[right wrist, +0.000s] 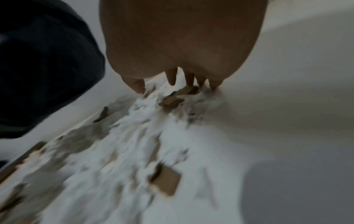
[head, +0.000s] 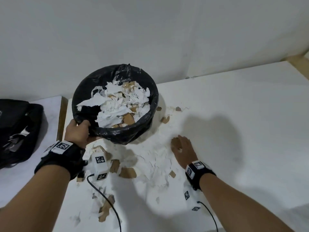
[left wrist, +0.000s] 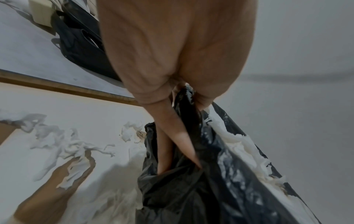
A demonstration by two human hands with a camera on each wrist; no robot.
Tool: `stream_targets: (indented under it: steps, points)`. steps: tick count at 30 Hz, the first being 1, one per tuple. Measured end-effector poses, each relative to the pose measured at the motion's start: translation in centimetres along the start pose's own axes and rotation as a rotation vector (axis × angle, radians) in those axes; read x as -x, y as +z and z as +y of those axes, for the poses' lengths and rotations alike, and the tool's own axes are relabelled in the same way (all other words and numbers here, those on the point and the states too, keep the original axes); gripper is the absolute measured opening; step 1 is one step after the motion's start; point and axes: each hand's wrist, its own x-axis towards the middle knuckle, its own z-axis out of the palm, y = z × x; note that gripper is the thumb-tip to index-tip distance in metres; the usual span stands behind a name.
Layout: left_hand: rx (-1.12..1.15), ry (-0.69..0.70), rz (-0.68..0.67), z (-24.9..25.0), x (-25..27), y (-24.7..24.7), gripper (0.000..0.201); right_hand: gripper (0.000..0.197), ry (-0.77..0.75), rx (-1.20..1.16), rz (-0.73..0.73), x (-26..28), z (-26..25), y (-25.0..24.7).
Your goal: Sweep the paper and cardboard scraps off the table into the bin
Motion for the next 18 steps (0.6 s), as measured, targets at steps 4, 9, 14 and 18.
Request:
stream_targets:
  steps: [4, 9, 14, 18]
  points:
    - [0.007, 0.009, 0.042, 0.9, -2.3, -0.3, 0.027, 0.054, -0.109, -0.025, -0.011, -1.2, -2.1, 1.2]
    - [0.044, 0.007, 0.059, 1.7, -5.1, -1.1, 0.023, 0.057, -0.069, -0.006, 0.235, -10.9, -3.7, -4.4]
    - [0.039, 0.007, 0.064, 0.9, -7.0, -1.7, 0.024, 0.076, 0.131, 0.012, 0.021, -19.1, -4.0, -7.5]
    - [0.052, -0.01, 0.073, 0.3, -7.6, -1.8, 0.02, 0.074, 0.053, 0.041, -0.063, -19.0, -5.8, -4.0]
